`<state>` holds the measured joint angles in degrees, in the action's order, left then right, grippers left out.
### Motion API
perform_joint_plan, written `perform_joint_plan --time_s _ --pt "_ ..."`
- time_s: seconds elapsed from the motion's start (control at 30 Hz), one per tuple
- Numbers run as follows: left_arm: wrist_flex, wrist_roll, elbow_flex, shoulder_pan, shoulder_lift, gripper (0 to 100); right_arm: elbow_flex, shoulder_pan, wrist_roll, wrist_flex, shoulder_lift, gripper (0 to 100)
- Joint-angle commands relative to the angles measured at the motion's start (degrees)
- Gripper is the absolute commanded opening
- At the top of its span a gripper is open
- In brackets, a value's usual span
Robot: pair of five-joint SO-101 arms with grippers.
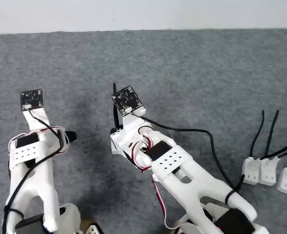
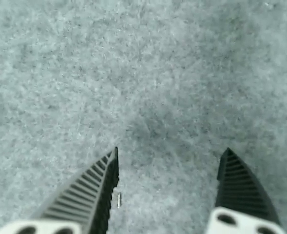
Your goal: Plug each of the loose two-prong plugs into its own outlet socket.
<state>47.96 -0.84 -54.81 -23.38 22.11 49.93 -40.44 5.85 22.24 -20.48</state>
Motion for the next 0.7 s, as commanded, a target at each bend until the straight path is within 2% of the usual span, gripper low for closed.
perform_joint_plan --time_s 0.0,0.67 --pt "-1.5 -0.5 2.5 0.6 0.0 31 -4.9 -0.5 0.6 -2.1 -0.2 0.8" --pt "-1.5 -0.8 2.4 0.6 -0.1 31 -10.4 1.2 0.4 -2.2 8.7 0.8"
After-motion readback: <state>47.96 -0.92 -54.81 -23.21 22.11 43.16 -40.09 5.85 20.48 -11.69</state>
